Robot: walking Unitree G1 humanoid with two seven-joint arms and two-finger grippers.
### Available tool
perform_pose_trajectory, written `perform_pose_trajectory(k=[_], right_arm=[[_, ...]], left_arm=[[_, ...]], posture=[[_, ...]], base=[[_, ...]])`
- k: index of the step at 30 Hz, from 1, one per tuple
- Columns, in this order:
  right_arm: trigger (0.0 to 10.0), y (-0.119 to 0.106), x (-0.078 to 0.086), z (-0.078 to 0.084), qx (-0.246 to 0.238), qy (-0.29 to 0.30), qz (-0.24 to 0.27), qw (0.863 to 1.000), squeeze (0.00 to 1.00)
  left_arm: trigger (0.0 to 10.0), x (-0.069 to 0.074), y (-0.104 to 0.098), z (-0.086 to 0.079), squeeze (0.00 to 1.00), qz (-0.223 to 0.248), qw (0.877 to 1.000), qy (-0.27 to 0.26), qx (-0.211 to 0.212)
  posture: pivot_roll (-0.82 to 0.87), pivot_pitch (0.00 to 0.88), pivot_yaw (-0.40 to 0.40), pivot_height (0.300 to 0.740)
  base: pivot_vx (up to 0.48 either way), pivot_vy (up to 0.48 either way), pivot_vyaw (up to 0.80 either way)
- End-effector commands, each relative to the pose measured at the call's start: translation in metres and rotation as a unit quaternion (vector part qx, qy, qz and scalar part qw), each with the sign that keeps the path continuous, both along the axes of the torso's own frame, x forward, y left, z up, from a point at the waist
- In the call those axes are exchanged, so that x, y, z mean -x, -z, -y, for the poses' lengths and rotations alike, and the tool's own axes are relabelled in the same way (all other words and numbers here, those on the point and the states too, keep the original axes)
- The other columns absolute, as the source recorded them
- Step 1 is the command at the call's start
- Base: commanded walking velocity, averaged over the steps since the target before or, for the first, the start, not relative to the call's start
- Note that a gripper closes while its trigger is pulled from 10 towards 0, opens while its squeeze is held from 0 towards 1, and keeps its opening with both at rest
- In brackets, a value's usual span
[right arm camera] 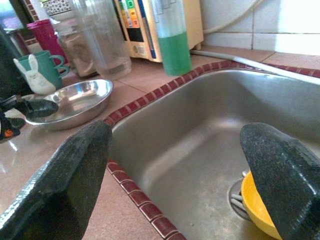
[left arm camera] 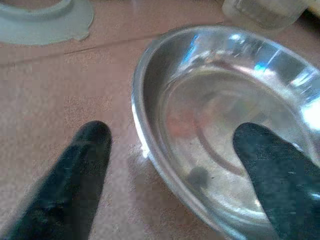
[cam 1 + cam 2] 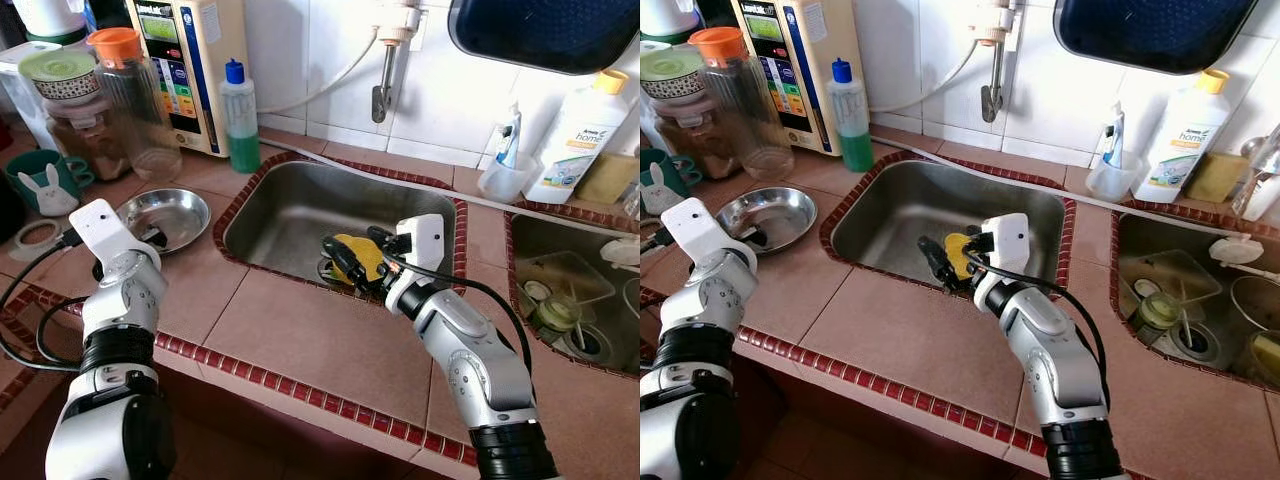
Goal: Kitchen organization
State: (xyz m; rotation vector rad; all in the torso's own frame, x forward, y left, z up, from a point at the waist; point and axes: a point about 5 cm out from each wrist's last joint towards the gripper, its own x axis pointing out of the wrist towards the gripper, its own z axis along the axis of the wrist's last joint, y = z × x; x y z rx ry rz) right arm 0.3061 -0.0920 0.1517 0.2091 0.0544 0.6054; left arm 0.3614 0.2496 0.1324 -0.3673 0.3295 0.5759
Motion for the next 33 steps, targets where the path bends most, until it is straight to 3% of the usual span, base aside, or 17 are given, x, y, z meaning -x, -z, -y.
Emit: perform_pose_trajectory(k=[1, 12, 20, 24, 33], right_arm=[[10.0, -0.005, 0.002, 0.000, 0.002, -0.007, 0.009, 1.000, 0.00], [10.0, -0.005, 0.002, -0.001, 0.004, -0.012, 0.007, 1.000, 0.00], [10.0, -0.005, 0.001, 0.000, 0.005, -0.011, 0.008, 1.000, 0.00], [10.0, -0.006, -0.001, 0.001, 0.006, -0.008, 0.009, 1.000, 0.00], [10.0, -0.005, -0.001, 0.001, 0.005, -0.007, 0.009, 1.000, 0.00]], left_arm=[[0.0, -0.003, -0.005, -0.002, 0.00, 0.001, 1.000, 0.003, 0.016], [0.0, 0.000, 0.002, -0.010, 0.00, -0.008, 0.999, -0.018, 0.051], [0.0, 0.002, 0.001, -0.015, 0.00, -0.003, 0.998, -0.031, 0.047], [0.0, 0.008, 0.001, -0.027, 0.00, 0.006, 0.996, -0.077, 0.051], [0.0, 0.011, 0.003, -0.032, 0.00, -0.001, 0.995, -0.087, 0.052]], posture=[[0.07, 0.000, -0.004, 0.740], [0.07, 0.000, -0.007, 0.740], [0.07, 0.001, -0.007, 0.740], [0.07, 0.000, -0.007, 0.740], [0.07, 0.000, -0.008, 0.740]], base=[[0.000, 0.000, 0.00], [0.000, 0.000, 0.00], [0.000, 0.000, 0.00], [0.000, 0.000, 0.00], [0.000, 0.000, 0.00]])
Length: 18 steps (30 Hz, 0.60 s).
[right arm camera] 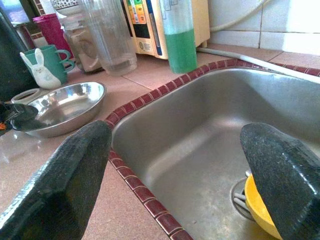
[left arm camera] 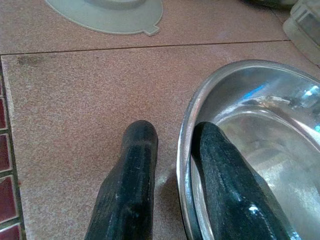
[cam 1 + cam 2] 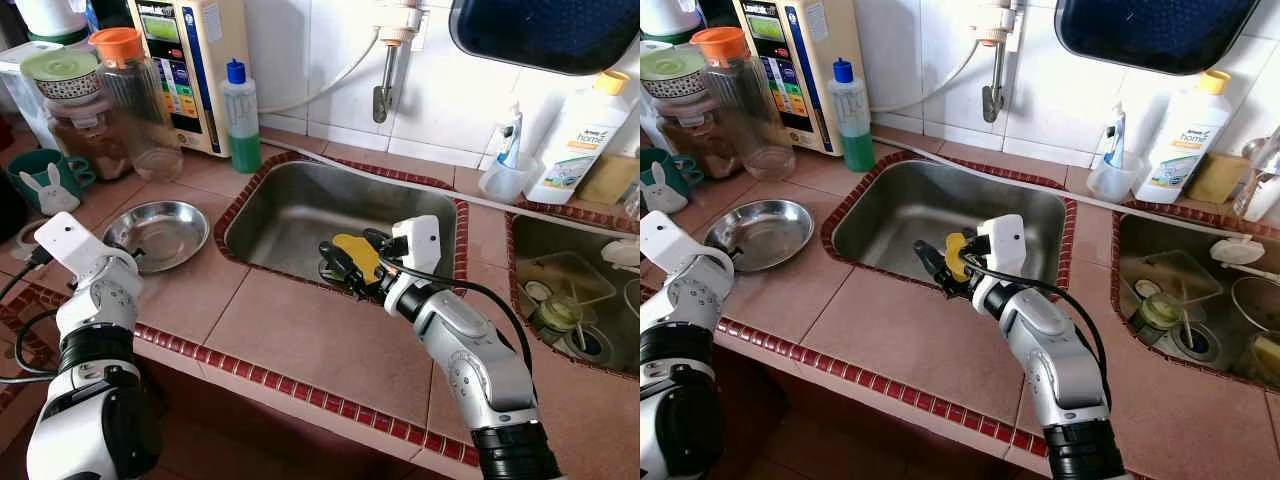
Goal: Kitchen organization
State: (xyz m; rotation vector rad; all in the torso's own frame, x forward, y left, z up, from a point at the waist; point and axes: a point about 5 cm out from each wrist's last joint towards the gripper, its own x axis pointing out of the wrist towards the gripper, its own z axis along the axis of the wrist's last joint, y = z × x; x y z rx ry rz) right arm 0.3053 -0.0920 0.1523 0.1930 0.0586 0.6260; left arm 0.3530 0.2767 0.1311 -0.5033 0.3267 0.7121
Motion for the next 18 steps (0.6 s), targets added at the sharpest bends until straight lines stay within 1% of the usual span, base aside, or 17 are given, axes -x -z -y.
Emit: perform_pose_trajectory(k=[1, 5, 7, 10, 14, 15, 17, 18], right_arm=[[10.0, -0.0049, -0.0022, 0.0012, -0.002, 0.003, 0.007, 1.000, 0.00], [10.0, -0.0049, -0.0028, 0.0006, -0.003, 0.003, 0.007, 1.000, 0.00], [10.0, -0.0048, -0.0035, 0.0002, -0.003, 0.004, 0.006, 1.000, 0.00], [10.0, -0.0056, -0.0041, 0.0001, -0.004, 0.004, 0.007, 1.000, 0.00], [10.0, -0.0052, -0.0043, 0.0003, -0.004, 0.004, 0.006, 1.000, 0.00], [10.0, -0.0052, -0.0043, 0.0003, -0.004, 0.004, 0.006, 1.000, 0.00], [10.0, -0.0048, -0.0048, 0.0000, -0.004, 0.003, 0.005, 1.000, 0.00], [10.0, -0.0048, -0.0048, 0.0000, -0.004, 0.003, 0.005, 1.000, 0.00]], left_arm=[[0.0, 0.0032, 0.0014, -0.0051, 0.00, -0.006, 1.000, -0.009, -0.002], [0.0, 0.0042, 0.0020, -0.0048, 0.00, -0.011, 1.000, -0.004, -0.008], [0.0, 0.0055, 0.0052, -0.0036, 0.00, -0.021, 1.000, 0.003, -0.013], [0.0, 0.0064, 0.0075, -0.0020, 0.00, -0.022, 1.000, 0.007, -0.009], [0.0, 0.0087, 0.0083, -0.0021, 0.00, -0.023, 0.999, 0.023, -0.031], [0.0, 0.0087, 0.0083, -0.0021, 0.00, -0.023, 0.999, 0.023, -0.031], [0.0, 0.0101, 0.0064, -0.0024, 0.00, -0.011, 0.998, 0.035, -0.055], [0.0, 0.0101, 0.0064, -0.0024, 0.00, -0.011, 0.998, 0.035, -0.055]], posture=[[0.07, 0.000, -0.008, 0.740], [0.08, 0.000, -0.007, 0.740], [0.08, 0.000, -0.007, 0.740], [0.08, 0.000, -0.007, 0.740], [0.08, 0.000, -0.007, 0.740], [0.08, 0.000, -0.007, 0.740], [0.09, 0.000, -0.006, 0.740], [0.09, 0.000, -0.006, 0.740]], base=[[0.000, 0.000, 0.00], [0.000, 0.000, 0.00], [0.000, 0.000, 0.00], [0.000, 0.000, 0.00], [0.000, 0.000, 0.00], [0.000, 0.000, 0.00], [0.000, 0.000, 0.00], [0.000, 0.000, 0.00]])
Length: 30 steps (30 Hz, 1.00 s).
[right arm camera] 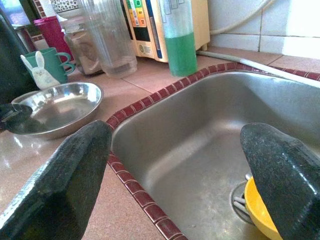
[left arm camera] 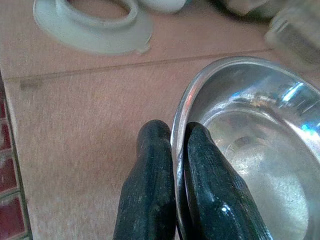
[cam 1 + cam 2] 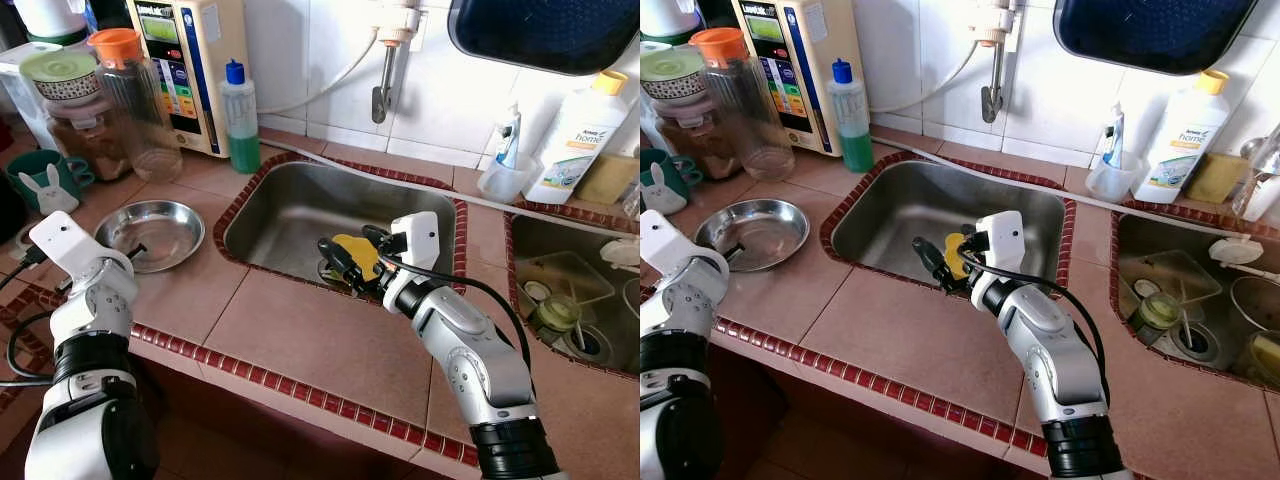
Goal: Kitchen organization
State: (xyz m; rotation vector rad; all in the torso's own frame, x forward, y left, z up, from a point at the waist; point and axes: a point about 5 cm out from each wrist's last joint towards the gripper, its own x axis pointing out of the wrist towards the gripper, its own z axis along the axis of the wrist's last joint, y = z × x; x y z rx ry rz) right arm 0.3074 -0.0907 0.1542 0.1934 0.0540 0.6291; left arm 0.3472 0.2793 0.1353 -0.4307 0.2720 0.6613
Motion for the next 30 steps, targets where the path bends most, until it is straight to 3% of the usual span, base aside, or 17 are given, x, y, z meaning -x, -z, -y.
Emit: perform_pose_trajectory(k=[1, 6, 10, 11, 14, 16, 20, 22, 25, 26, 29, 30], right_arm=[[10.0, -0.003, -0.003, 0.001, -0.004, 0.005, 0.003, 1.000, 0.00], [10.0, -0.005, -0.008, 0.002, -0.007, 0.012, 0.006, 1.000, 0.00], [10.0, -0.009, -0.015, 0.004, -0.017, 0.027, 0.008, 0.999, 0.00], [10.0, -0.011, -0.018, 0.006, -0.017, 0.033, 0.009, 0.999, 0.00], [10.0, -0.012, -0.021, 0.008, -0.019, 0.040, 0.008, 0.999, 0.00], [10.0, -0.012, -0.027, 0.012, -0.020, 0.055, 0.001, 0.998, 0.00], [10.0, -0.013, -0.035, 0.012, -0.026, 0.065, -0.003, 0.998, 0.00], [10.0, -0.015, -0.037, 0.011, -0.027, 0.066, -0.002, 0.997, 0.00], [10.0, -0.019, -0.045, 0.011, -0.051, 0.081, -0.006, 0.995, 0.00], [10.0, -0.019, -0.045, 0.011, -0.051, 0.081, -0.006, 0.995, 0.00], [10.0, -0.023, -0.051, 0.009, -0.083, 0.093, -0.018, 0.992, 0.00], [10.0, -0.024, -0.052, 0.008, -0.085, 0.094, -0.019, 0.992, 0.00]], left_arm=[[0.0, 0.004, 0.007, 0.001, 0.00, -0.017, 0.999, 0.016, -0.035], [0.0, -0.001, -0.013, 0.017, 0.00, 0.066, 0.991, 0.075, -0.089], [0.0, -0.004, -0.029, 0.040, 0.00, 0.143, 0.974, 0.132, -0.119], [0.0, -0.005, -0.037, 0.050, 0.00, 0.174, 0.964, 0.156, -0.127], [0.0, -0.006, -0.051, 0.059, 0.00, 0.220, 0.950, 0.177, -0.133], [0.0, -0.008, -0.065, 0.076, 0.00, 0.260, 0.927, 0.226, -0.146], [0.0, -0.007, -0.074, 0.104, 0.00, 0.300, 0.894, 0.294, -0.153], [0.0, -0.007, -0.075, 0.110, 0.00, 0.307, 0.888, 0.307, -0.151], [0.0, -0.003, -0.080, 0.134, 0.00, 0.336, 0.853, 0.369, -0.151], [0.0, -0.003, -0.080, 0.134, 0.00, 0.336, 0.853, 0.369, -0.151], [0.0, 0.003, -0.080, 0.153, 0.00, 0.344, 0.830, 0.406, -0.166], [0.0, 0.003, -0.080, 0.156, 0.00, 0.346, 0.829, 0.408, -0.165]], posture=[[0.09, 0.000, -0.006, 0.740], [0.09, 0.000, -0.005, 0.740], [0.09, 0.006, -0.006, 0.740], [0.10, 0.009, -0.008, 0.740], [0.10, 0.009, -0.009, 0.740], [0.10, 0.013, -0.008, 0.740], [0.10, 0.015, -0.006, 0.740], [0.10, 0.015, -0.004, 0.740], [0.10, 0.020, -0.002, 0.740], [0.10, 0.020, -0.002, 0.740], [0.10, 0.022, -0.003, 0.740], [0.10, 0.022, -0.003, 0.740]], base=[[0.000, 0.000, 0.00], [0.000, 0.000, 0.00], [0.000, 0.000, 0.00], [0.000, 0.000, 0.00], [0.000, 0.000, 0.00], [0.000, 0.000, 0.00], [0.000, 0.000, 0.00], [0.000, 0.000, 0.00], [0.000, 0.000, 0.00], [0.000, 0.000, 0.00], [0.000, 0.000, 0.00], [0.000, 0.000, 0.00]])
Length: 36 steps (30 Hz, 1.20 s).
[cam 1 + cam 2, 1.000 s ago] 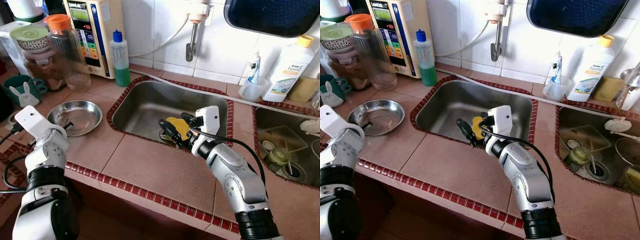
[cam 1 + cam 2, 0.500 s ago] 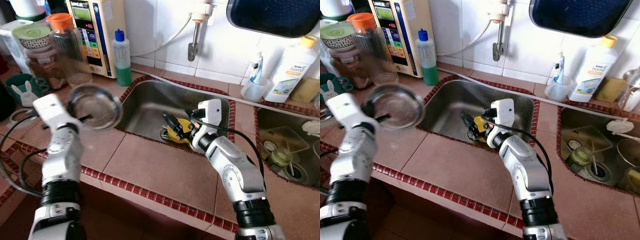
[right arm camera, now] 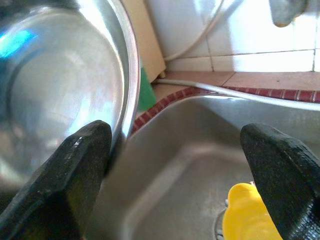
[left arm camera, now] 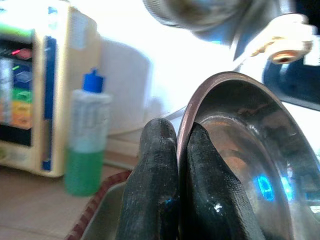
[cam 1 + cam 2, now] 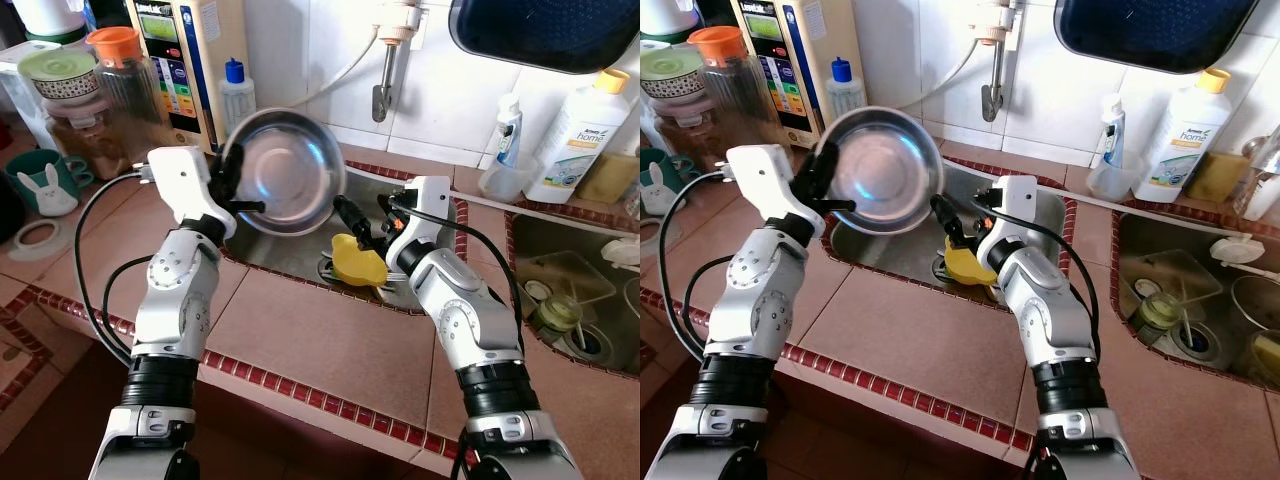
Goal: Kitchen organization
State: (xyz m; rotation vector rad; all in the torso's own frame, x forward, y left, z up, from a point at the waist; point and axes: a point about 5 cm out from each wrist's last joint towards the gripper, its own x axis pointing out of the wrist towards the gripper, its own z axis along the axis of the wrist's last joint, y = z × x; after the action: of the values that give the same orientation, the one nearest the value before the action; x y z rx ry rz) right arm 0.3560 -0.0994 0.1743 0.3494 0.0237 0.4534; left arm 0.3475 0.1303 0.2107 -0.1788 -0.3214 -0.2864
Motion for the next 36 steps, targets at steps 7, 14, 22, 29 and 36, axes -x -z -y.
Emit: perform_pose_trajectory(k=[7, 14, 22, 29, 36], right_arm=[[10.0, -0.004, -0.006, -0.002, -0.007, 0.013, -0.002, 1.000, 0.00], [0.0, -0.002, -0.009, 0.004, -0.010, 0.032, -0.009, 0.999, 0.00], [0.0, -0.001, -0.010, 0.009, -0.009, 0.040, -0.009, 0.999, 0.00], [0.0, -0.002, -0.012, 0.008, -0.013, 0.043, -0.008, 0.999, 0.00], [0.0, -0.003, -0.011, 0.005, -0.016, 0.036, -0.008, 0.999, 0.00]], left_arm=[[0.0, 0.007, -0.002, 0.020, 0.00, 0.020, 0.999, 0.029, 0.000], [0.0, 0.008, -0.002, 0.021, 0.00, 0.023, 0.999, 0.025, -0.004], [0.0, 0.007, -0.002, 0.013, 0.00, 0.024, 1.000, 0.006, -0.009], [0.0, 0.008, -0.003, 0.012, 0.00, 0.027, 1.000, -0.002, -0.012], [0.0, 0.009, -0.001, 0.016, 0.00, 0.024, 1.000, 0.014, -0.009]], posture=[[0.09, 0.030, -0.007, 0.740], [0.09, 0.031, -0.008, 0.740], [0.09, 0.028, -0.009, 0.740], [0.10, 0.026, -0.008, 0.740], [0.10, 0.026, -0.008, 0.740]], base=[[0.000, 0.000, 0.00], [0.000, 0.000, 0.00], [0.000, 0.000, 0.00], [0.000, 0.000, 0.00], [0.000, 0.000, 0.00]])
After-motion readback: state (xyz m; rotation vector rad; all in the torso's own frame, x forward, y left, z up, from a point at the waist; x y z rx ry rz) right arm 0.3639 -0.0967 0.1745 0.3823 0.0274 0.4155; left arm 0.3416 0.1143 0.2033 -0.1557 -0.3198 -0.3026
